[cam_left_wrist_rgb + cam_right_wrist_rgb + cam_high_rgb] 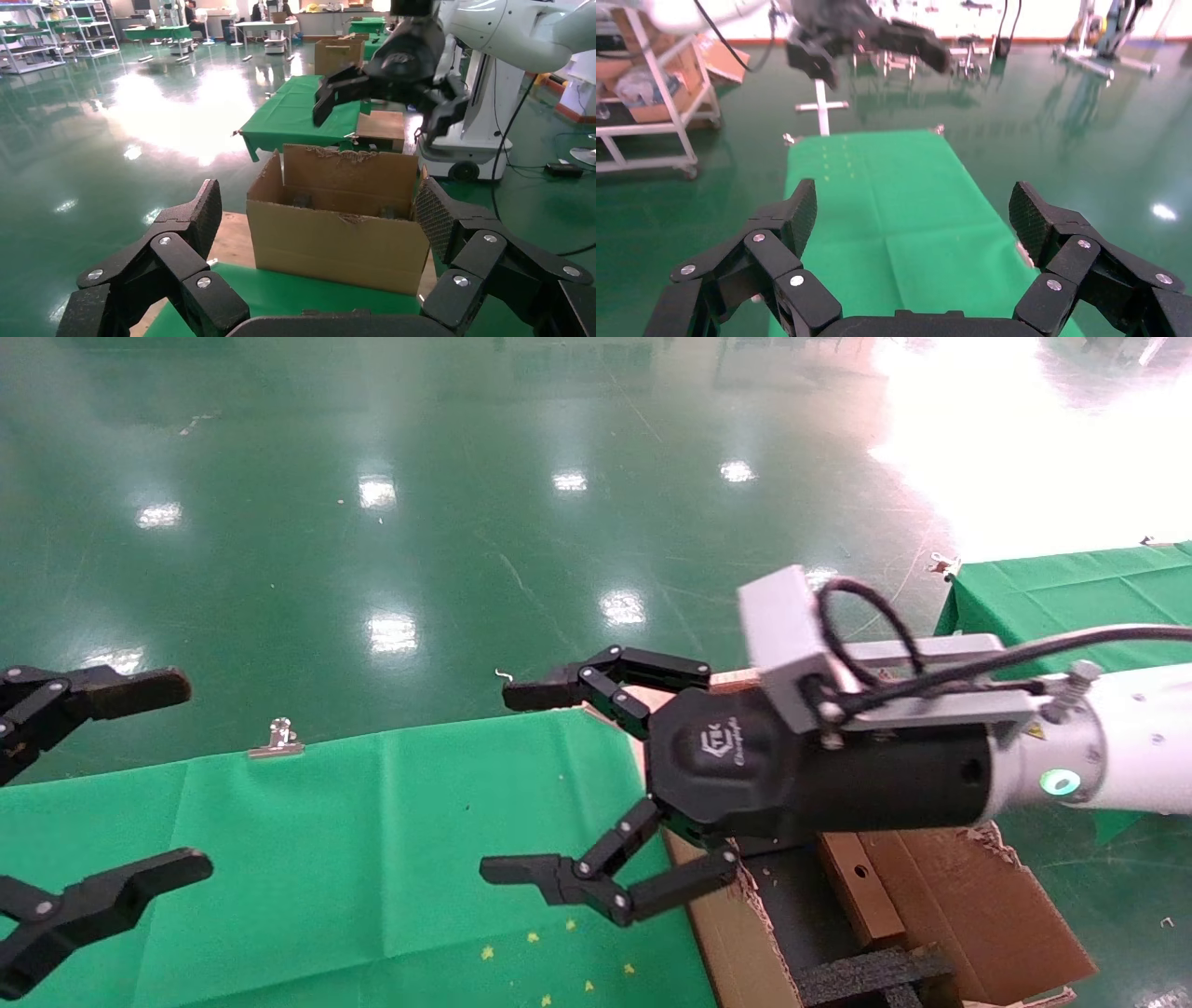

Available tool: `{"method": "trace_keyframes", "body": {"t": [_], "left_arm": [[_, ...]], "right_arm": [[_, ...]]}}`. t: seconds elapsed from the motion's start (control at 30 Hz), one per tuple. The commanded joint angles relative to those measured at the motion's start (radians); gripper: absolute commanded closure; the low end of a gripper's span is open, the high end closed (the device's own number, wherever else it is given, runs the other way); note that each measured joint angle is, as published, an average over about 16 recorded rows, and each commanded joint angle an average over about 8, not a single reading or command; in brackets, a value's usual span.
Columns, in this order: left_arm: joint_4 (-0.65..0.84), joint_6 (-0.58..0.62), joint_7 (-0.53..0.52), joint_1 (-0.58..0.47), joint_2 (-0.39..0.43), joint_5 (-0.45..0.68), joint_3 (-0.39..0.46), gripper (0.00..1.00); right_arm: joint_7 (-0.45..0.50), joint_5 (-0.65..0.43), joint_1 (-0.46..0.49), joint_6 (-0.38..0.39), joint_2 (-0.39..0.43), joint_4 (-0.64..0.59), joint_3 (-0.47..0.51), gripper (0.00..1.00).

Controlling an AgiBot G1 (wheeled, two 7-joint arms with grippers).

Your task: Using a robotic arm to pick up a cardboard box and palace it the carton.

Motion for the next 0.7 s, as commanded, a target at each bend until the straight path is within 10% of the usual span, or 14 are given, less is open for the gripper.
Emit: {"method": "trace_keyframes", "body": {"t": [0.03, 0.7], "left_arm": [[0.0, 0.0, 0.0, 0.0, 0.0, 0.0, 0.0, 0.0], [-0.009, 0.01, -0.009, -0.001, 0.007, 0.014, -0.013, 0.0]], "right_arm": [[-0.019, 0.021, -0.026, -0.022, -0.002, -0.003, 0.037, 0.0], [-0.064, 0.075, -0.09, -0.078, -0.007, -0.012, 0.128, 0.0]]}}
